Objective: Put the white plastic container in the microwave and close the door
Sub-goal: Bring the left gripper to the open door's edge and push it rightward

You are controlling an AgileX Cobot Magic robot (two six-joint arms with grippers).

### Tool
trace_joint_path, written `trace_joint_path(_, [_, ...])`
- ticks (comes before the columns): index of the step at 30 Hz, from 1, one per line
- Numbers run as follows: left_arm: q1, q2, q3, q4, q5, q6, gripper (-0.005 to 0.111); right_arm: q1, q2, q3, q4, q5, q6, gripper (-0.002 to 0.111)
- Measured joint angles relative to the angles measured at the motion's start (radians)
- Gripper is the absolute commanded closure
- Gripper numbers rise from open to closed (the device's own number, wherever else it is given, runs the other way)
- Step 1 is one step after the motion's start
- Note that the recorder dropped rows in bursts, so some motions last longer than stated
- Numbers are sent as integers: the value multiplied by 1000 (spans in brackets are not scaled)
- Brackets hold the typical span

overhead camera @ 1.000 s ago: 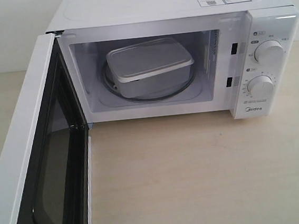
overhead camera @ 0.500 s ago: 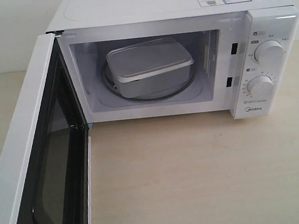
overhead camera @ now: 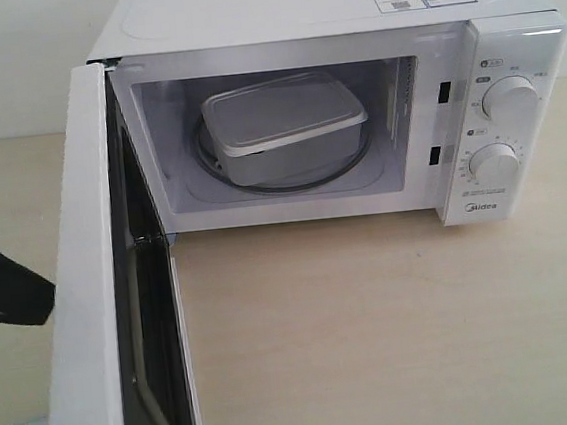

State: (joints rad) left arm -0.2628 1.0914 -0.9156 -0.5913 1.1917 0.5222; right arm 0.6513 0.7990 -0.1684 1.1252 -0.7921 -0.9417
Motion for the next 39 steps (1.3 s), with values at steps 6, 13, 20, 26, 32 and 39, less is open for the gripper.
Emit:
trace_joint_path(6, [-88, 87, 0, -4, -140, 2, 102, 0, 0, 0, 0, 0, 0, 108])
trace_joint_path(13, [-176, 177, -2, -63, -290, 62, 102, 0, 0, 0, 0, 0, 0, 108])
trace_joint_path(20, [-216, 234, -68, -85, -414, 92, 102, 0, 0, 0, 0, 0, 0, 108])
trace_joint_path(26, [-219, 281, -123, -96, -471, 96, 102, 0, 0, 0, 0, 0, 0, 108])
trace_joint_path(32, [-221, 323, -139, -98, -533, 101, 102, 0, 0, 0, 0, 0, 0, 108])
trace_joint_path(39, [-221, 371, -139, -98, -606, 106, 102, 0, 0, 0, 0, 0, 0, 108])
